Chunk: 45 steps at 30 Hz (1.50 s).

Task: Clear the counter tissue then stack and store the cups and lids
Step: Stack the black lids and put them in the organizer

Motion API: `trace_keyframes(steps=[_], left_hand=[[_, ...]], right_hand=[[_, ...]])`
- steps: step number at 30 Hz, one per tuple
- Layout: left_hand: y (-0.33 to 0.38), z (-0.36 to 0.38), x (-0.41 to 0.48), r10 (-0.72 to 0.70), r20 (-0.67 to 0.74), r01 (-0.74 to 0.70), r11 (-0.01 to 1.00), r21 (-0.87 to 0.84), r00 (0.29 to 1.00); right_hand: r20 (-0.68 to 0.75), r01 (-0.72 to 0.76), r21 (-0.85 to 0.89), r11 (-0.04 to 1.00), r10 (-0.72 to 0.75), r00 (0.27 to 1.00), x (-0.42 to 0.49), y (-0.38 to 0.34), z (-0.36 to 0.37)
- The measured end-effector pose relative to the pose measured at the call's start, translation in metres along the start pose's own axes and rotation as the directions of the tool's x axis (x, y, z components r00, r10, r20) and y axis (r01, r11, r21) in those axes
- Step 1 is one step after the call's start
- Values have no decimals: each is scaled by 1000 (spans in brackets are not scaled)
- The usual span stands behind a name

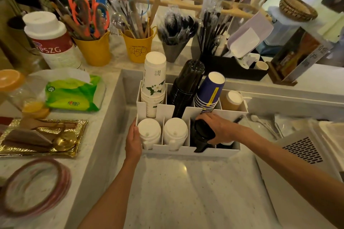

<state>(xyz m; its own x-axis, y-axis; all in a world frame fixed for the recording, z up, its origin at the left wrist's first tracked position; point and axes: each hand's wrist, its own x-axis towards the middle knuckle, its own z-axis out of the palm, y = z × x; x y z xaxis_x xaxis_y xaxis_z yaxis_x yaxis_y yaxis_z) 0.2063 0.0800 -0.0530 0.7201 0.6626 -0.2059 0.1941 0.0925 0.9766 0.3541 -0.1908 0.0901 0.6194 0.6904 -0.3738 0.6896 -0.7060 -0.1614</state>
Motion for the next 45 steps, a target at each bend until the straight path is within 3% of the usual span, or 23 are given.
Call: trace_keyframes(steps=[14,23,28,31,33,35,38,41,45], left_hand=[[-3,-1,3,-1,13,2,1000,-17,1000],[1,-2,-1,5,32,-4,999,-34,999],[4,-3,-1,-5,52,8,997,-70,999],[3,0,-3,-14,25,16,997,-71,1000],[3,3,-4,-10,-12,9,997,-79,1000],[2,3,-4,4,-27,-6,998,-69,1000],[-1,1,-2,-6,-27,5,999,-46,1000],[-4,3,0,-56,-60,54,998,-34,997],[-9,5,4,-21,-98,18,999,-32,995]], right_hand=[[57,123,-47,991,-121,991,1,-3,-4],[57,47,71,996,-51,997,-3,1,-6],[-71,-34,140,990,44,996,-28,0,2],[-249,-174,495,852,331,910,-46,-15,11],[-349,-134,673,727,471,810,-50,-28,21],[-336,-85,789,609,543,770,-46,-40,33],[-237,-54,901,429,593,770,-37,-45,50],[-223,-35,927,375,623,749,-34,-40,65],[-276,-63,903,425,685,674,-32,-43,78]])
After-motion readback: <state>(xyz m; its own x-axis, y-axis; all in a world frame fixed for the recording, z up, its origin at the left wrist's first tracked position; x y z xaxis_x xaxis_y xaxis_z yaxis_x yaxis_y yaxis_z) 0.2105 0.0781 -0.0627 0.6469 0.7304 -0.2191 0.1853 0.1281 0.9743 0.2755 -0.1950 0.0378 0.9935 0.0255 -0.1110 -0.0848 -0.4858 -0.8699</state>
